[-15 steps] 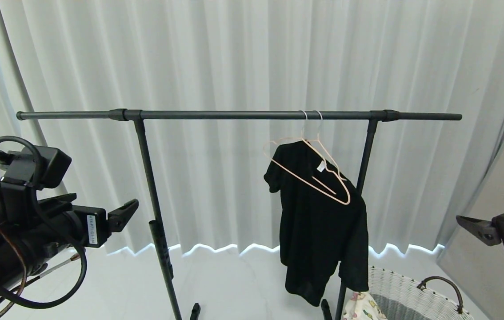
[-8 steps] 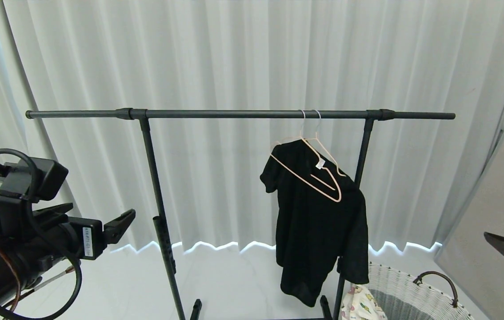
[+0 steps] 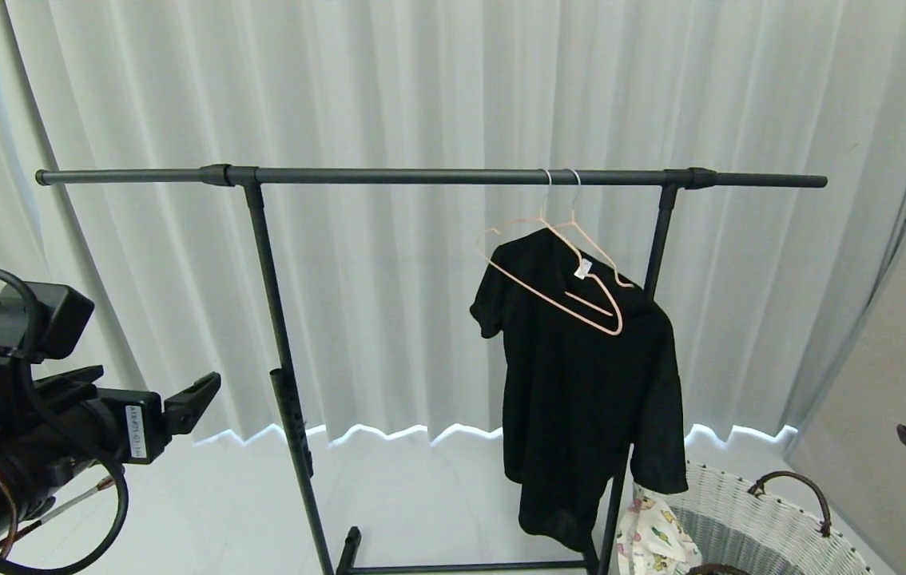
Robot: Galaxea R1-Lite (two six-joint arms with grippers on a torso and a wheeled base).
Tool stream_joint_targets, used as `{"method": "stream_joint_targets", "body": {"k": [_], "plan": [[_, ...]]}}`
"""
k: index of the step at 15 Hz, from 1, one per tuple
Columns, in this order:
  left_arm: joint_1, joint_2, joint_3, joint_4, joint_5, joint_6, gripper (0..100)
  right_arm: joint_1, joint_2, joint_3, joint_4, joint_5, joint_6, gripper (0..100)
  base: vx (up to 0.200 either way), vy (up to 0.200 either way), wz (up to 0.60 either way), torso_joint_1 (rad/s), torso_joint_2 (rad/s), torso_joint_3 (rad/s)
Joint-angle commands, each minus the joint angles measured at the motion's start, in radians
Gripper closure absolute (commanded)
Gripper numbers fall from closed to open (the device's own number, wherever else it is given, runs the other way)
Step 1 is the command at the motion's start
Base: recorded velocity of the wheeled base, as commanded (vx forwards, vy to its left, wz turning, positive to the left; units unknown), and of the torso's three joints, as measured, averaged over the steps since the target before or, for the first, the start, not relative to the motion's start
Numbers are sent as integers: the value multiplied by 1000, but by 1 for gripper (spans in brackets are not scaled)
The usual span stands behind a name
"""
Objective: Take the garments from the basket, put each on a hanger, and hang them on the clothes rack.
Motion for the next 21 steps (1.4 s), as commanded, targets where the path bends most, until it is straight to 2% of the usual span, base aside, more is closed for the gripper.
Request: {"method": "stream_joint_targets", "body": {"k": [1, 15, 21], "plan": [[1, -5, 0, -1, 3, 0, 0, 0, -1, 0, 0, 0, -1, 0, 0, 0, 0, -207, 491, 276], [1, -2, 3, -1, 4, 0, 0, -35, 2, 20, -2, 2, -27, 0, 0, 0, 0, -179, 474, 289], [-2, -5, 23, 1, 1, 0, 0, -35, 4, 60, -6, 6, -33, 0, 0, 0, 0, -39, 131, 88]]}}
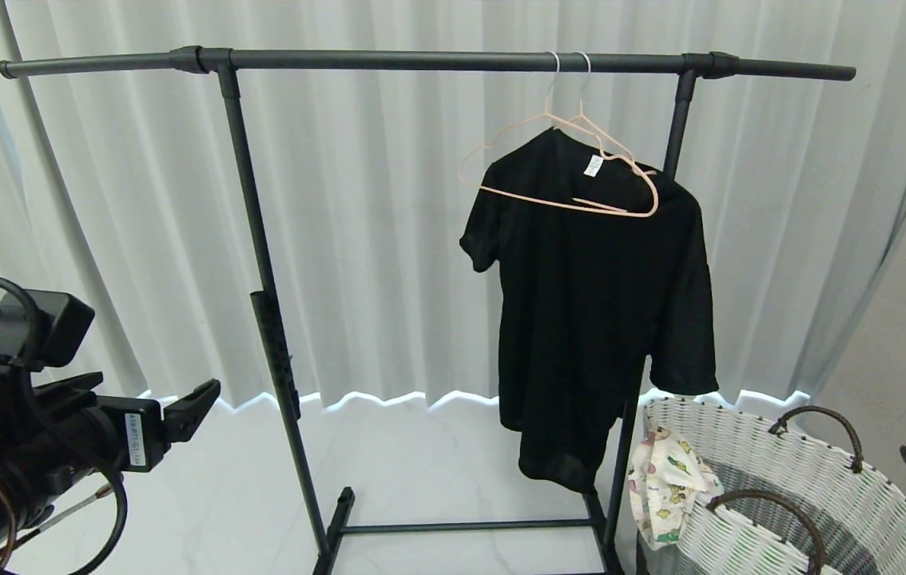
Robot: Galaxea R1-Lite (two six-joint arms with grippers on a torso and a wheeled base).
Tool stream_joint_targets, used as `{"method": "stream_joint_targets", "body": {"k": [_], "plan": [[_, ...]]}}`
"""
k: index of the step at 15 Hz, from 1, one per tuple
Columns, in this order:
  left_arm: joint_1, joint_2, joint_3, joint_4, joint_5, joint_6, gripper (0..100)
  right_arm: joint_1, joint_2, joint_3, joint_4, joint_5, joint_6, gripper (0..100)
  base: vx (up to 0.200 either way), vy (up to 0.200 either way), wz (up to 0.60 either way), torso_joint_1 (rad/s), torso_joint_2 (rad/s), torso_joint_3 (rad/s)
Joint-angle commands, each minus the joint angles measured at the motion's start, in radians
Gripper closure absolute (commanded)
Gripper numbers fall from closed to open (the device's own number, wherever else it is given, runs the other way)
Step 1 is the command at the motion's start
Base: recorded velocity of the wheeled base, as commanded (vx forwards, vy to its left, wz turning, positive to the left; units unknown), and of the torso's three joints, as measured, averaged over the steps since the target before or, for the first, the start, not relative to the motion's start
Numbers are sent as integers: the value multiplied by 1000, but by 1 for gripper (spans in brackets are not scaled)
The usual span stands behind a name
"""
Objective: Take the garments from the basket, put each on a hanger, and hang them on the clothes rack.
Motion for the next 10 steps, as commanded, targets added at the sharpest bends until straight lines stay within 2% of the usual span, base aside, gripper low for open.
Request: {"method": "stream_joint_targets", "body": {"k": [1, 5, 10], "plan": [[-2, 2, 5, -1, -1, 0, 0, 0, 2, 22, 0, 1, -1, 0, 200, 0, 0, -17, 46, 32], [-14, 9, 4, -1, -1, 1, 0, -6, 4, 87, -22, 18, 8, 0, 200, 0, 0, -5, 12, 8], [-26, 20, 2, -1, -1, 4, 0, -92, 63, 203, -155, 178, 14, 0, 200, 0, 0, 1, 3, 5]]}}
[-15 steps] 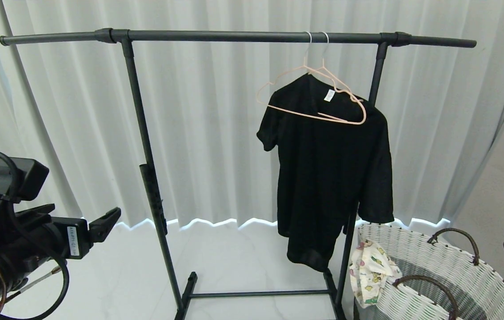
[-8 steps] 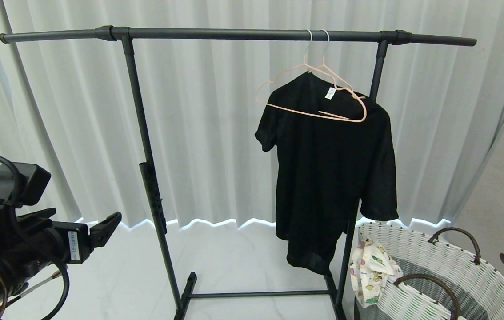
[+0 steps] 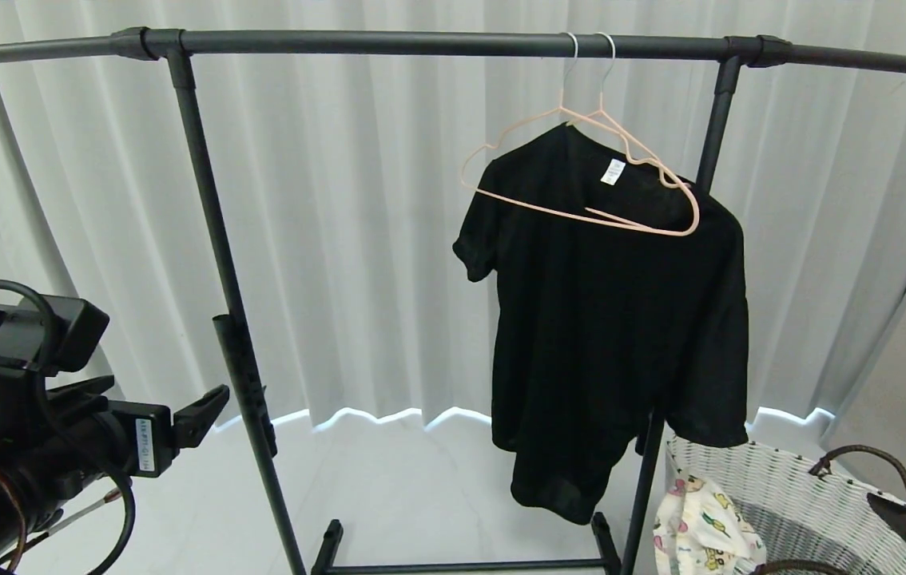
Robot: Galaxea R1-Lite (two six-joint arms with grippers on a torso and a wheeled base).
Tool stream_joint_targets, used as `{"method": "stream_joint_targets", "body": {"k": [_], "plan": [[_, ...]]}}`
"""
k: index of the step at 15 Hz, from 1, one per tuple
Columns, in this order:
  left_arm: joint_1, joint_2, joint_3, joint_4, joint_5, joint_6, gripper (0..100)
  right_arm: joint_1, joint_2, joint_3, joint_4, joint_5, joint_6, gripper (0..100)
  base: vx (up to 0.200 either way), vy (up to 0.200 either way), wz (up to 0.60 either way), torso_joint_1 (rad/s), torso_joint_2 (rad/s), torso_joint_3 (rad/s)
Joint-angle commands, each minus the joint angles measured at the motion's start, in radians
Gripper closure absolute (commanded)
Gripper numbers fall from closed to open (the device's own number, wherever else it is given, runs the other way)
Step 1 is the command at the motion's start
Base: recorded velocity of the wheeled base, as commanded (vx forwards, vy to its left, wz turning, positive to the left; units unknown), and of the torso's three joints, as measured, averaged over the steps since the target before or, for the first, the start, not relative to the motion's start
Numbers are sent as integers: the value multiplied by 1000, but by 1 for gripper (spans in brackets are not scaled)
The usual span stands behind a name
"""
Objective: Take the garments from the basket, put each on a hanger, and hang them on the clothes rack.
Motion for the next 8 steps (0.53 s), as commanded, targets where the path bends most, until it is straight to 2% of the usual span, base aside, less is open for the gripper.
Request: {"method": "stream_joint_targets", "body": {"k": [1, 3, 5, 8], "plan": [[-1, 16, -3, -1, 1, 2, 0, -24, 67, 36, -55, 44, -4, 0, 200, 0, 0, 2, 2, 7], [-1, 28, -3, -1, 1, 3, 0, -21, 138, 51, -106, 84, -52, 0, 200, 0, 0, 5, 2, 7], [-1, 31, -6, -2, 1, 3, 0, -6, 221, 71, -164, 127, -125, 0, 0, 0, 0, 0, 0, 0], [-1, 27, -9, -2, 1, 3, 0, 43, 370, 73, -259, 182, -285, 0, 0, 0, 0, 0, 0, 0]]}}
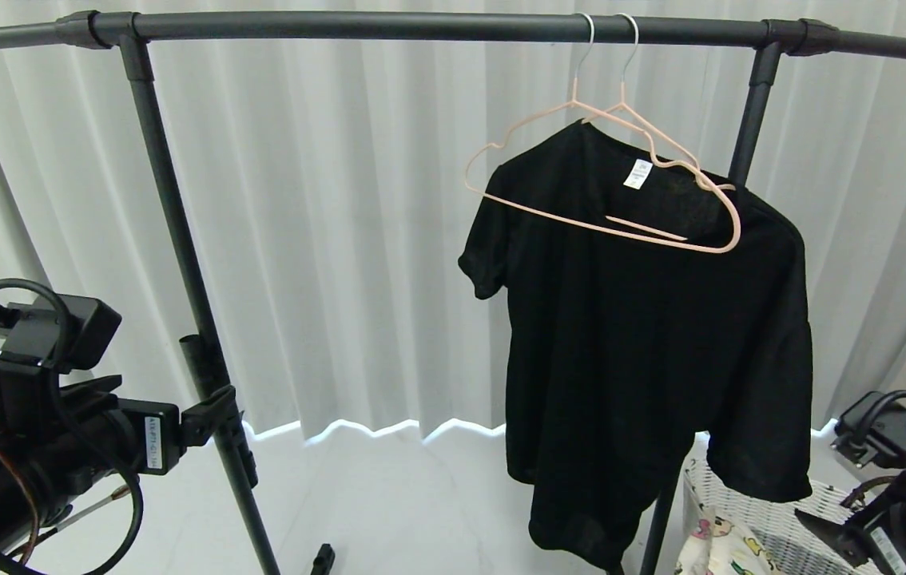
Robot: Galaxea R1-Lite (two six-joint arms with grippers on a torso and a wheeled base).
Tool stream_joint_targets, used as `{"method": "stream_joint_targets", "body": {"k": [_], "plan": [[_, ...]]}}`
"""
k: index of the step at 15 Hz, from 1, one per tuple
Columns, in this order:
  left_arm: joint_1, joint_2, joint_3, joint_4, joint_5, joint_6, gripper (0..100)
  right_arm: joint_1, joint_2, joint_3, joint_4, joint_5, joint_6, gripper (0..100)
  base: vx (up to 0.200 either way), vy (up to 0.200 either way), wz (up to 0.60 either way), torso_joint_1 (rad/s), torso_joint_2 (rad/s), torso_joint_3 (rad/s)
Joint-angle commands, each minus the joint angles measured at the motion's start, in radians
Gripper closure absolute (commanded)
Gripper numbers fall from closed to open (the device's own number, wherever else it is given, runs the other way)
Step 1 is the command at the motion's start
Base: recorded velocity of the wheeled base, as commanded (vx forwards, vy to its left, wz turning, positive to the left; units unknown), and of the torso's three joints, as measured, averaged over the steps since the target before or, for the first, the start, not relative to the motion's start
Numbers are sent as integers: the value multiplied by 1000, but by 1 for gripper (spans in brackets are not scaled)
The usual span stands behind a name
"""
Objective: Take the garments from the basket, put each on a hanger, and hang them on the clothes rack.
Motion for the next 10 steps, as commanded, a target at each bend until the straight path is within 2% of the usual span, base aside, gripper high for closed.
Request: {"method": "stream_joint_targets", "body": {"k": [1, 4, 7, 10], "plan": [[1, -1, -1, 0, 0, 0, 0, 75, 168, 12, -44, 26, -91, 0, 0, 0, 0, 0, 0, 0], [3, -1, -4, 0, 0, -2, 0, 224, 303, 13, -56, 23, -110, 0, 0, 0, 0, 0, 0, 0], [8, -1, -10, 0, 0, -3, 0, 223, 469, 7, -186, -20, -99, 0, 0, 0, 0, 0, 0, 0], [9, -1, -11, 0, 0, -5, 0, 189, 592, -36, -221, -48, -100, 0, 0, 0, 0, 0, 0, 0]]}}
